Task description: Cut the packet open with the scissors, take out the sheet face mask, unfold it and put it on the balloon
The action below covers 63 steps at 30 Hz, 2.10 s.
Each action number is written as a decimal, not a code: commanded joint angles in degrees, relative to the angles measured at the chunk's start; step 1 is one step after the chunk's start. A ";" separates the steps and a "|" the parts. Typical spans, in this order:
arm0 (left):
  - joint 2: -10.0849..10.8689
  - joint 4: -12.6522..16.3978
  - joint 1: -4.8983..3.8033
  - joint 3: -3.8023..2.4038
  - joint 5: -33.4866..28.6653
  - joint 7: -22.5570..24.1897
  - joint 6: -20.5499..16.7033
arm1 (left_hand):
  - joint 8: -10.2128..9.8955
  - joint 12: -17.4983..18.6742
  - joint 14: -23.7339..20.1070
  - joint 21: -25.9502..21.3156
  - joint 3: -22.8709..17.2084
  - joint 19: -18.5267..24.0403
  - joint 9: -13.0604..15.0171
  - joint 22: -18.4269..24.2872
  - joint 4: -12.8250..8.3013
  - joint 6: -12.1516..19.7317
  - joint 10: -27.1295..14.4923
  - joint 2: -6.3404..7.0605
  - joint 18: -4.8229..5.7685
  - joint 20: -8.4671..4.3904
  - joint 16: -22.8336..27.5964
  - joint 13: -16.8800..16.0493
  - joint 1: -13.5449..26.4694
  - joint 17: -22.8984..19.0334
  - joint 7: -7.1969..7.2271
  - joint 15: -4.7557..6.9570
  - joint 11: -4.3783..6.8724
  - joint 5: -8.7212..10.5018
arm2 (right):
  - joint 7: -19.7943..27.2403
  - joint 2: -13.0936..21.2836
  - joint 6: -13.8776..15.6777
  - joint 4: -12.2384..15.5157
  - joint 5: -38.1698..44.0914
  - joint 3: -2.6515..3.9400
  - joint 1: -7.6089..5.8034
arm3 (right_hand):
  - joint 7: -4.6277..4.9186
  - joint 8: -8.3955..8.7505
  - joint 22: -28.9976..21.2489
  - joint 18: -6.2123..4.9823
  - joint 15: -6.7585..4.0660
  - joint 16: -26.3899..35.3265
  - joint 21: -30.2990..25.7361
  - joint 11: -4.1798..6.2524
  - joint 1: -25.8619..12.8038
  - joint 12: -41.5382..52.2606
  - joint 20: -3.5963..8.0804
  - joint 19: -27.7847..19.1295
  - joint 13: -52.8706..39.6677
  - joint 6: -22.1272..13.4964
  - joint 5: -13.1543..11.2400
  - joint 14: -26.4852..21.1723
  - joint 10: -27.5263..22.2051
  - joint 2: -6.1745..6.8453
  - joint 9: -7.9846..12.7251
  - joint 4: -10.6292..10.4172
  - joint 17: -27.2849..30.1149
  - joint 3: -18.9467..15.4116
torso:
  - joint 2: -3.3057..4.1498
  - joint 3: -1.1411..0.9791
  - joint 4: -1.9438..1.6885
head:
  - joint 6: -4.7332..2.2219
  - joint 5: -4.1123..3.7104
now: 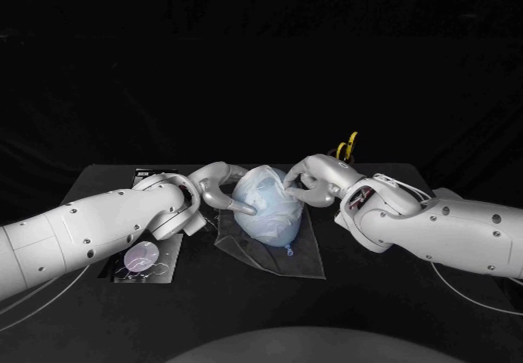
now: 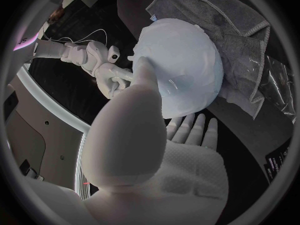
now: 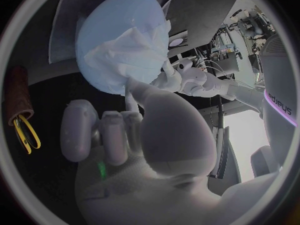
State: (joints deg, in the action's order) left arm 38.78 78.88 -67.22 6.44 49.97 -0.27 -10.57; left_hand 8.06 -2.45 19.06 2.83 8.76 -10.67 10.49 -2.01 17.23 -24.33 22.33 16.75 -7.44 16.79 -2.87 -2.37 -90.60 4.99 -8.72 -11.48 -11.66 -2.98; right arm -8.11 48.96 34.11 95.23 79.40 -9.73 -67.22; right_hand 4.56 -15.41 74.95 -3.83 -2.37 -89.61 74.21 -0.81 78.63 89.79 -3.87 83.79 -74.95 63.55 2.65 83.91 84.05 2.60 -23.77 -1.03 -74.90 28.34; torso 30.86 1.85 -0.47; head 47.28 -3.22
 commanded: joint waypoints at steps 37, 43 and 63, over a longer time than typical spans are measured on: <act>-0.17 0.22 0.08 0.08 -0.19 -0.02 1.29 | 0.25 0.20 -0.42 0.38 0.16 -0.08 0.05 -0.04 0.13 0.45 -0.34 -0.06 -0.97 -0.08 0.20 0.07 0.07 -0.08 -4.95 -0.14 0.03 -0.20 | -10.49 1.93 3.61 1.58 3.51 0.68 -0.82 | -1.42 -15.60 10.58 0.48 -1.86 -0.39 -1.39 1.84 -10.17 0.21 1.76 -0.03 -15.05 -9.27 0.36 6.09 5.95 2.59 -31.05 0.54 -15.10 19.85 | 0.00 0.01 -0.06 | -0.06 -0.28; -0.12 0.24 0.08 0.08 -0.19 -0.03 1.27 | 0.25 0.20 -0.42 0.38 0.16 -0.08 0.05 -0.04 0.13 0.45 -0.34 -0.06 -0.97 -0.08 0.20 0.07 0.07 -0.08 -4.95 -0.14 0.03 -0.20 | -11.01 1.70 3.87 0.43 3.16 0.81 -1.18 | -1.43 -15.60 10.58 0.48 -1.86 -0.39 -1.40 1.84 -10.18 0.21 1.76 -0.03 -15.05 -9.29 0.35 6.09 5.95 2.62 -31.11 0.55 -15.10 19.90 | 0.01 0.02 -0.04 | -0.10 -0.38; -0.24 0.11 0.09 0.08 -0.19 0.01 1.29 | 0.22 0.22 -0.51 0.38 0.16 -0.08 0.03 -0.04 0.13 0.57 -0.52 -0.03 -0.98 -0.07 0.24 0.08 0.13 -0.10 -4.95 -0.14 0.05 -0.20 | -1.02 3.85 -1.89 3.52 -9.55 0.76 -1.80 | 3.14 3.49 10.56 0.50 1.72 -0.39 -1.85 -2.25 -14.00 0.21 -1.30 -0.12 -15.05 -11.83 0.54 6.09 5.95 10.03 -17.06 -8.26 -15.10 0.58 | -0.06 0.08 -0.02 | -0.20 -0.25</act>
State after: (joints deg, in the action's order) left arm 38.70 78.85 -67.23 6.44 49.89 -0.25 -10.56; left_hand 8.11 -2.45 18.85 2.83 8.76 -10.67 10.48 -2.01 17.23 -24.12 22.34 16.75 -7.44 16.79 -2.87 -2.38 -90.60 4.95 -8.91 -11.69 -11.66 -2.98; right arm -11.92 52.79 34.39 98.55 72.18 -8.97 -69.09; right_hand 7.73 -12.26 74.94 -3.48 -1.00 -89.68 72.11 -2.73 64.07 89.80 -4.86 83.69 -74.93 51.44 2.97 84.02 83.99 12.73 -41.13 -9.10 -74.94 29.47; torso 30.81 1.94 -0.49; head 47.05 -3.51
